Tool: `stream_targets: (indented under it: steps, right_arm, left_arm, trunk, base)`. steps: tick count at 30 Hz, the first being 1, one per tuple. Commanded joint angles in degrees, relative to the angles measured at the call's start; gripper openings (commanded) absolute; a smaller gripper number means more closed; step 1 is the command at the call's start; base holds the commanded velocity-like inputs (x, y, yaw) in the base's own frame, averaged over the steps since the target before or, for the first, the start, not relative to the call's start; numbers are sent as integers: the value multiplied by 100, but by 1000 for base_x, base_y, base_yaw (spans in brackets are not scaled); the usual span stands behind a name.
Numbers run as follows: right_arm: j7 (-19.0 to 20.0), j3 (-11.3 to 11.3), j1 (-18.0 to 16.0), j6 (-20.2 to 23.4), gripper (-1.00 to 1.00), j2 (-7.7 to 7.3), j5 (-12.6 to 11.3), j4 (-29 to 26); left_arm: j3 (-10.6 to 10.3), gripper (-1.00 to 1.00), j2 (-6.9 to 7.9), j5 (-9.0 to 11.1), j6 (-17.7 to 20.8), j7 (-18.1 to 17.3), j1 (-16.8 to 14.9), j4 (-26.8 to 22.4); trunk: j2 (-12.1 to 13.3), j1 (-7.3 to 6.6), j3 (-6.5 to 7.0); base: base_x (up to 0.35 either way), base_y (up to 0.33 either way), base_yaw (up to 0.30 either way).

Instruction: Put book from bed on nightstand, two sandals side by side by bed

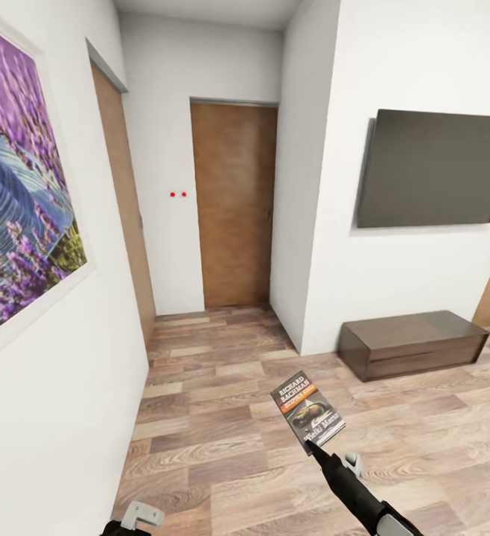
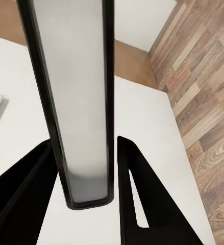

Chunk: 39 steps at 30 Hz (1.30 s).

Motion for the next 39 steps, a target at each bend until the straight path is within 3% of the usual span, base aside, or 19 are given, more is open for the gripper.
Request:
stream_targets:
  steps: [1,39]
  right_arm:
    - [17,16,-3,55,-100,-2,-68,0]
    - [10,16,-3,55,-100,0,-68,0]
  left_arm:
    - [-11,100,4,-60,28,-18,3,-15]
    - [-11,100,4,-60,28,-18,3,-15]
  trunk:
    - [-4,4,-2]
    - [-4,4,-2]
  base:
    - [132,0,-266]
    - [120,0,-272]
